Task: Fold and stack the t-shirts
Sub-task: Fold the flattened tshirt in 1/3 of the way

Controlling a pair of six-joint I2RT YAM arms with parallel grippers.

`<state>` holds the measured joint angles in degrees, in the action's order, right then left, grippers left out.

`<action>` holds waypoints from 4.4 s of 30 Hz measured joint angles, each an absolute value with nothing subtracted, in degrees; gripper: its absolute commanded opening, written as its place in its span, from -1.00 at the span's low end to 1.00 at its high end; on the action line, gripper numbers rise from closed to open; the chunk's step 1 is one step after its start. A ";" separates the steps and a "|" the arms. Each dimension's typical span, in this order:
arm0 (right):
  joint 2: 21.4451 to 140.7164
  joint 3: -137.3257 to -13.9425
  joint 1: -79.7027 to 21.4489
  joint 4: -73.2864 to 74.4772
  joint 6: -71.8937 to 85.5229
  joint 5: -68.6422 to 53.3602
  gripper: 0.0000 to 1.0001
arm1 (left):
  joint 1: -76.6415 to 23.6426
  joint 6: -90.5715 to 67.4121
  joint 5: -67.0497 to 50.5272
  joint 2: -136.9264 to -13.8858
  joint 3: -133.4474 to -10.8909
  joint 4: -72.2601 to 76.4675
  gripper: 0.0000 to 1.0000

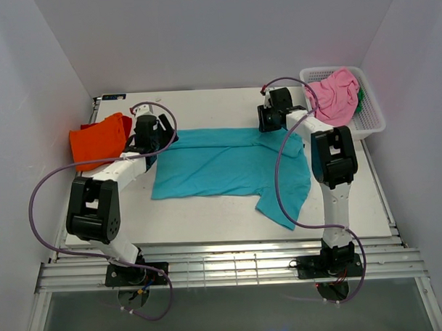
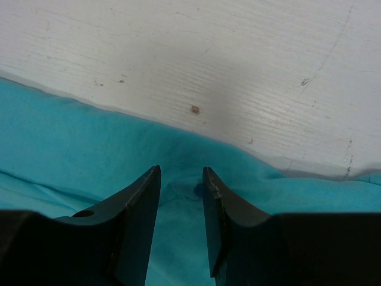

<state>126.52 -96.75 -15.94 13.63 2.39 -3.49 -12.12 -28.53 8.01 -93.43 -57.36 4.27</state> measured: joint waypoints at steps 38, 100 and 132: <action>104.38 -70.02 -25.04 14.63 3.11 6.15 -0.85 | -12.12 -29.02 8.12 -86.61 -52.84 3.29 0.59; 101.89 -66.32 -12.64 16.78 8.75 26.22 -0.24 | -42.06 -29.28 -4.14 -113.62 -71.66 9.78 0.57; 102.48 -64.75 -11.25 14.68 10.20 17.06 -0.84 | -41.85 -28.99 -2.20 -113.80 -71.40 9.98 0.57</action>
<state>102.48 -64.75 -11.25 14.68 10.20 17.06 -41.85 -28.99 -2.20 -113.80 -71.40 9.98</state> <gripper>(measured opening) 0.079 0.787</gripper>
